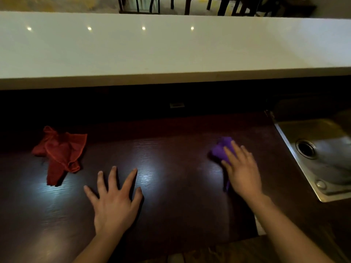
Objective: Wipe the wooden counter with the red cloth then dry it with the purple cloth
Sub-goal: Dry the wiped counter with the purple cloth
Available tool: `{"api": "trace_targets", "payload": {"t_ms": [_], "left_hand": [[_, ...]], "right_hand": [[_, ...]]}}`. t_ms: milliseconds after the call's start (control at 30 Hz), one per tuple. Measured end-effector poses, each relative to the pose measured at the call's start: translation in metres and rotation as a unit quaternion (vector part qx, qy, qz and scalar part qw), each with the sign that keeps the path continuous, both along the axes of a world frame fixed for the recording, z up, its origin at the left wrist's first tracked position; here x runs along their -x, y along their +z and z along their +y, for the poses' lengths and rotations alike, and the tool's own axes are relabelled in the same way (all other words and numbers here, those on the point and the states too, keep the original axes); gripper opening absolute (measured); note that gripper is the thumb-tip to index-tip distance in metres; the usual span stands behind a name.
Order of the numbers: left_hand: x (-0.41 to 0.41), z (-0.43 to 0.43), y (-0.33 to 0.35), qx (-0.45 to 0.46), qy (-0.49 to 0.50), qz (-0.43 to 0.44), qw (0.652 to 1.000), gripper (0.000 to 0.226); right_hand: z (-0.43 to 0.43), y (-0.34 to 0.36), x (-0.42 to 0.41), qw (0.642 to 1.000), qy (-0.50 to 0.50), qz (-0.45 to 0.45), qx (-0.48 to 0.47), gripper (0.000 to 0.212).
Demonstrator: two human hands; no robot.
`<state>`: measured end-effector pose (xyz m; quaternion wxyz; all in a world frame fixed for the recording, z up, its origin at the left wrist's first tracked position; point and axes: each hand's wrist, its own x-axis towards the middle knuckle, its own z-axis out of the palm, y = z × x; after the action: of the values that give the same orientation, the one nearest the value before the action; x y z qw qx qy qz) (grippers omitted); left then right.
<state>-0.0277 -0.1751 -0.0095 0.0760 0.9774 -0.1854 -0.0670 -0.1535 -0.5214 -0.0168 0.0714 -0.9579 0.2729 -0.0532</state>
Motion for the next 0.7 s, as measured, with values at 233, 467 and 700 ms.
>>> {"api": "trace_targets", "payload": {"t_ms": [233,467,700], "left_hand": [[0.000,0.001,0.003,-0.008,0.001,0.004,1.000,0.065],[0.000,0.001,0.002,-0.001,-0.007,-0.005,1.000,0.062],[0.000,0.003,0.002,-0.004,-0.006,0.001,1.000,0.062]], "right_hand": [[-0.037,0.019,-0.042,0.990,-0.131,0.006,-0.041,0.046],[0.127,0.002,0.078,0.997,0.053,0.012,-0.047,0.052],[0.052,0.009,-0.019,0.999,0.030,0.003,-0.029,0.046]]}}
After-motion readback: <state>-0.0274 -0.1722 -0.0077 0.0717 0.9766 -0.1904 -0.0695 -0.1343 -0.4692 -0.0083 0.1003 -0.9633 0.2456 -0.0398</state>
